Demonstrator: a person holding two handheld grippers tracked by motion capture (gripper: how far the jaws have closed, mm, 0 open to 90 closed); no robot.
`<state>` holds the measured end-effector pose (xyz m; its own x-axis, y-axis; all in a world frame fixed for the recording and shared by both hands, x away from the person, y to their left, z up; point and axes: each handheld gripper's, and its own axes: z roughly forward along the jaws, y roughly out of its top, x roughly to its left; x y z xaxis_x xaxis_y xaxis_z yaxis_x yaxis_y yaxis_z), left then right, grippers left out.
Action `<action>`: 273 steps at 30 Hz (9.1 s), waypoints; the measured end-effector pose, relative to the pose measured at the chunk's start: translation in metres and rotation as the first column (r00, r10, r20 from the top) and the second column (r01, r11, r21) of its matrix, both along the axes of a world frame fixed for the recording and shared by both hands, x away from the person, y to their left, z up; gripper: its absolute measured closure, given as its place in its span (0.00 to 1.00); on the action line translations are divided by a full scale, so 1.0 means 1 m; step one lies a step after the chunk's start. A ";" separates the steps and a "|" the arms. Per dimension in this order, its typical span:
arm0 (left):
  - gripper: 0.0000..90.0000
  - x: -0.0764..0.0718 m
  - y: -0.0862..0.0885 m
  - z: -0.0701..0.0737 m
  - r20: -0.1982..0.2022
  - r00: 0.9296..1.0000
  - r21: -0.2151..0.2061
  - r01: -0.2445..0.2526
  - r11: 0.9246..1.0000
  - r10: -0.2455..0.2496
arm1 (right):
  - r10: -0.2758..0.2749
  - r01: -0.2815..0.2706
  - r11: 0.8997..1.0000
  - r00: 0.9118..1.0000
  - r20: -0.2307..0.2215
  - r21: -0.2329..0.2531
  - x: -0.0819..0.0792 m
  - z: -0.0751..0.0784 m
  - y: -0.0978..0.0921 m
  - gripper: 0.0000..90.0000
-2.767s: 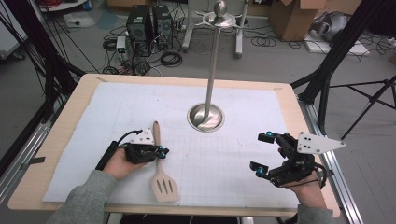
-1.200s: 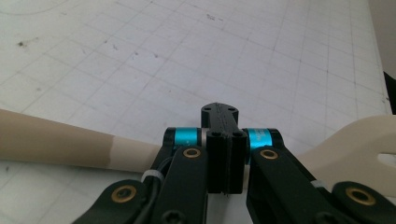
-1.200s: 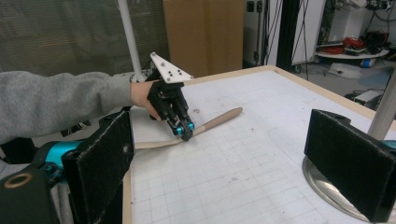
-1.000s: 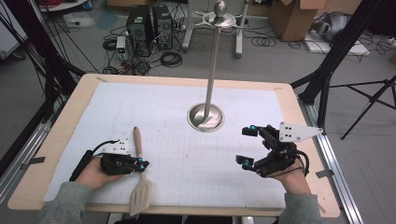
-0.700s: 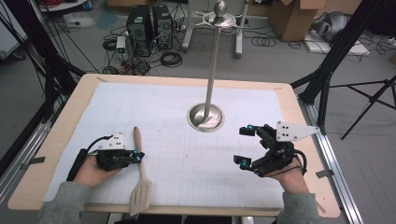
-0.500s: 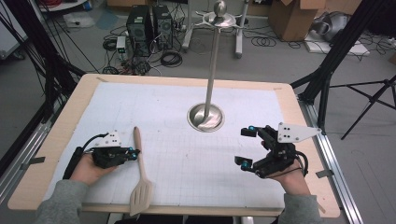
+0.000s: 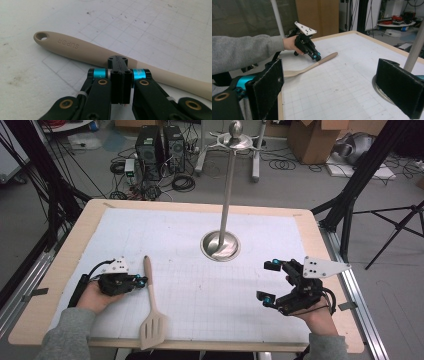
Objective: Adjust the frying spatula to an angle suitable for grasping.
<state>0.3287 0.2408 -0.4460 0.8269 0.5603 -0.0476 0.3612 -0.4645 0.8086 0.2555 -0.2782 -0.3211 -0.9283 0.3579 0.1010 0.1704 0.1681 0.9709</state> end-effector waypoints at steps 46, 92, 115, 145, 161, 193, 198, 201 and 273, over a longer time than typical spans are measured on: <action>1.00 0.010 -0.061 0.012 0.037 0.997 0.022 0.073 0.997 -0.074 | -0.047 0.047 0.999 0.999 -0.017 -0.016 -0.014 -0.004 -0.015 0.08; 1.00 -0.018 -0.056 0.011 -0.047 0.983 0.068 0.179 0.982 -0.176 | 0.015 -0.015 1.000 1.000 -0.024 -0.011 0.002 -0.005 0.003 0.08; 1.00 -0.003 -0.026 0.020 0.004 0.999 -0.021 0.035 0.999 -0.035 | 0.012 -0.012 1.000 1.000 -0.029 -0.018 0.001 -0.005 0.004 0.08; 1.00 0.031 -0.043 0.005 -0.013 1.000 0.091 -0.023 0.996 0.025 | -0.069 0.069 0.997 0.998 -0.009 -0.022 -0.024 -0.006 -0.017 0.08; 1.00 0.036 -0.070 0.002 -0.013 0.994 0.061 0.106 0.993 -0.105 | -0.107 0.107 0.994 0.994 -0.019 -0.026 -0.034 -0.009 -0.029 0.08; 0.99 -0.012 -0.072 0.020 0.008 0.977 0.192 0.208 0.959 -0.213 | -0.023 0.023 0.999 0.999 -0.022 -0.025 -0.007 -0.011 -0.004 0.08; 0.99 -0.013 -0.070 0.017 -0.018 0.972 0.218 0.233 0.948 -0.235 | -0.020 0.019 0.999 0.999 -0.025 -0.025 -0.007 -0.010 -0.003 0.08; 0.99 -0.012 -0.068 0.015 -0.030 0.971 0.211 0.237 0.948 -0.236 | -0.023 0.022 0.999 0.999 -0.024 -0.024 -0.007 -0.010 -0.004 0.08; 0.99 0.031 -0.082 0.013 0.024 0.983 0.163 0.177 0.971 -0.184 | -0.108 0.107 0.994 0.993 -0.039 -0.026 -0.031 -0.015 -0.029 0.08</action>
